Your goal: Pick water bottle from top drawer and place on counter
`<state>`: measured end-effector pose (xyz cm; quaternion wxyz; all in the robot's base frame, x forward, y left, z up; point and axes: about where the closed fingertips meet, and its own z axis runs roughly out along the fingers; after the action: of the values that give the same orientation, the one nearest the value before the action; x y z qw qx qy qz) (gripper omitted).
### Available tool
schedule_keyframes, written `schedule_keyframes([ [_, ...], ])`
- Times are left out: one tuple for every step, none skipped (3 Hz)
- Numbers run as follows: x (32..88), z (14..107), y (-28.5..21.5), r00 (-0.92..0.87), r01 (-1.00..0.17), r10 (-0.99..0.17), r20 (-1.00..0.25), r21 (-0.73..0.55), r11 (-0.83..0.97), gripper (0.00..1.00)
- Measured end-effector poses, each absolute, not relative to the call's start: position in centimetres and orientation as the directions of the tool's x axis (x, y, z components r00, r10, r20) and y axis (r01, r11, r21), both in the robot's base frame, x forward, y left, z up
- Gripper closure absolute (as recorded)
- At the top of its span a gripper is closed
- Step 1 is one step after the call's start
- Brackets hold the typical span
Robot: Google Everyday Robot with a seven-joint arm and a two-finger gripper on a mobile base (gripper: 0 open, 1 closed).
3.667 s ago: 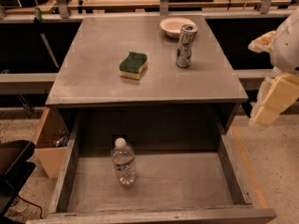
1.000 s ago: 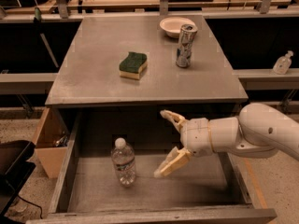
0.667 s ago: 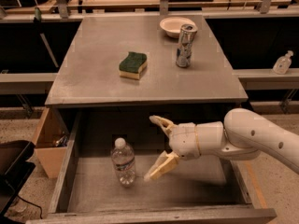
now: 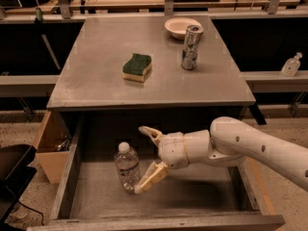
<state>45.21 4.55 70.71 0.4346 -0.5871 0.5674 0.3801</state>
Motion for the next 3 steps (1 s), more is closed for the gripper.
schedule_keyframes([
  [44.4, 70.6, 6.9, 0.082, -0.996, -0.268, -0.960, -0.068, -0.059, 0.25],
  [43.6, 71.0, 8.2, 0.082, -0.992, -0.240, -0.967, -0.057, -0.111, 0.49],
  [42.8, 71.6, 9.1, 0.088, -0.988, -0.231, -0.969, -0.056, -0.142, 0.72],
])
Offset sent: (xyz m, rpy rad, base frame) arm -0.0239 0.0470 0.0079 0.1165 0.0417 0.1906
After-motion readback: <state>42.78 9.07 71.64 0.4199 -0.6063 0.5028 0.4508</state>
